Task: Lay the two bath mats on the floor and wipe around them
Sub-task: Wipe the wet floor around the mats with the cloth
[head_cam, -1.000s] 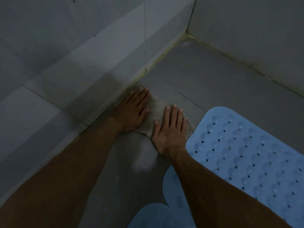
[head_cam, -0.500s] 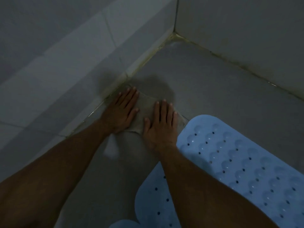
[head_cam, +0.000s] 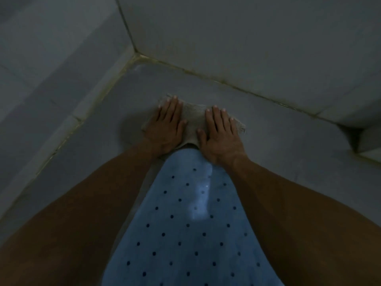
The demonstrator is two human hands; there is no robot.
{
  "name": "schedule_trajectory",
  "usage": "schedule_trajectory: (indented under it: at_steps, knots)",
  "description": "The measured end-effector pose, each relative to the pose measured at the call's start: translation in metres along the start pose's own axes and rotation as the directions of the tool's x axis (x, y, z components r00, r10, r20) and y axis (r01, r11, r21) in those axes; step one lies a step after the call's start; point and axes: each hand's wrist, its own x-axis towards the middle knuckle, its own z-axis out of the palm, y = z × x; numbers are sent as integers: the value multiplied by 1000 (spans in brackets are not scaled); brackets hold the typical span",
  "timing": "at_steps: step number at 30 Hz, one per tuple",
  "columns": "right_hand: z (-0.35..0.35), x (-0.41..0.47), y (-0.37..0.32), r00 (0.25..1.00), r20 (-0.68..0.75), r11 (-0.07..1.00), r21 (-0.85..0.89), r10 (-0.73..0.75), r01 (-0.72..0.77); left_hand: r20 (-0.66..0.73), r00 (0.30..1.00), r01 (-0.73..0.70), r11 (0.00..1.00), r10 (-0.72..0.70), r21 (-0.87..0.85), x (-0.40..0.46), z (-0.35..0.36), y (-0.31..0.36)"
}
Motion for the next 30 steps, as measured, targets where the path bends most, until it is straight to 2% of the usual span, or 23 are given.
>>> schedule_trajectory:
  at_steps: [5, 12, 16, 21, 27, 30]
  knots:
    - [-18, -30, 54, 998, -31, 998, 15, 60, -60, -4, 994, -106, 994, 106, 14, 16, -8, 63]
    - [-37, -69, 124, 993, -61, 994, -33, 99, -101, 18, 991, -136, 991, 136, 3, 28, 5, 140]
    - [-50, -95, 167, 992, -44, 991, -68, 115, -118, -30, 984, -175, 984, 175, -15, 25, 10, 191]
    - [-66, -138, 226, 991, -42, 982, -138, 126, -131, 11, 991, -134, 989, 134, -56, 18, 34, 259]
    - [-88, -198, 305, 994, 14, 973, -210, 106, -100, -83, 989, -133, 979, 121, -155, -6, 42, 355]
    - [-97, -225, 338, 993, 27, 970, -221, 114, -106, -29, 992, -130, 969, 126, -209, -13, 44, 396]
